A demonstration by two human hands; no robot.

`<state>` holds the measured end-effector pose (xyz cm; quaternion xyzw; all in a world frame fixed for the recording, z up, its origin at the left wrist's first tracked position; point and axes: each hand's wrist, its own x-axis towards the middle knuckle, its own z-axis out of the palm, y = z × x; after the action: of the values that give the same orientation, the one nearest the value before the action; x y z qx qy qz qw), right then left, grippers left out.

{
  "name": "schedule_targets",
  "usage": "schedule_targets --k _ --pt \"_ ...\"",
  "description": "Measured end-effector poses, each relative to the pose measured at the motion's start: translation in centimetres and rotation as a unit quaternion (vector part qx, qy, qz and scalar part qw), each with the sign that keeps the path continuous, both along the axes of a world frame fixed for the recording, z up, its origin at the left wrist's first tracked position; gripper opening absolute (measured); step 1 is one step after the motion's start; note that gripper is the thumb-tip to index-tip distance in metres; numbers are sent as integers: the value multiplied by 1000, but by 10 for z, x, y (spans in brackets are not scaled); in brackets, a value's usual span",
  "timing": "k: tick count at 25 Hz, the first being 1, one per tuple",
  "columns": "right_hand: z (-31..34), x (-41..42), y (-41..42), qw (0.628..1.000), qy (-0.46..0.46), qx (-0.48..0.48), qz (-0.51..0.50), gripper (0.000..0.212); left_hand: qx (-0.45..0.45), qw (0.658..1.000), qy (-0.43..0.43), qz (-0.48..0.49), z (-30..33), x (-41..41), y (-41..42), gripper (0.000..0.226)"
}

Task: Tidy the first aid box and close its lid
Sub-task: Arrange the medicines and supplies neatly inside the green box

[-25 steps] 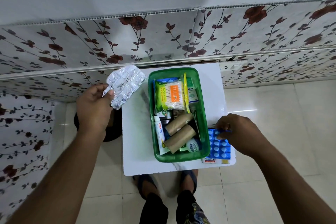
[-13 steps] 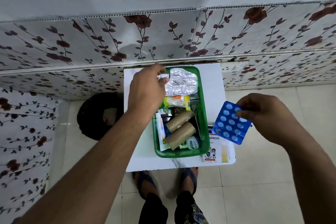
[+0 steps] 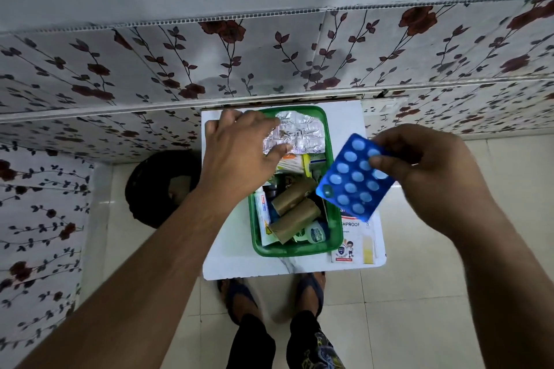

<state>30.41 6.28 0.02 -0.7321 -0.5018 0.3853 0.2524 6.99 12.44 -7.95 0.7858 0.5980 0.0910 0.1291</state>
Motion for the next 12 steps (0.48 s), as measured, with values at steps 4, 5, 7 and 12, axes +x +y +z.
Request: schedule_targets --k 4,5,7,12 --pt "-32 -54 3 984 -46 -59 165 19 31 981 -160 108 1 -28 -18 27" --pt "-42 -65 3 974 -73 -59 204 21 24 977 -167 132 0 -36 -26 26" --pt "-58 -80 2 958 -133 -47 251 23 0 972 -164 170 -2 -50 -39 26" --pt "-79 -96 -8 931 -252 69 253 15 -47 966 -166 191 -17 -64 -55 28"
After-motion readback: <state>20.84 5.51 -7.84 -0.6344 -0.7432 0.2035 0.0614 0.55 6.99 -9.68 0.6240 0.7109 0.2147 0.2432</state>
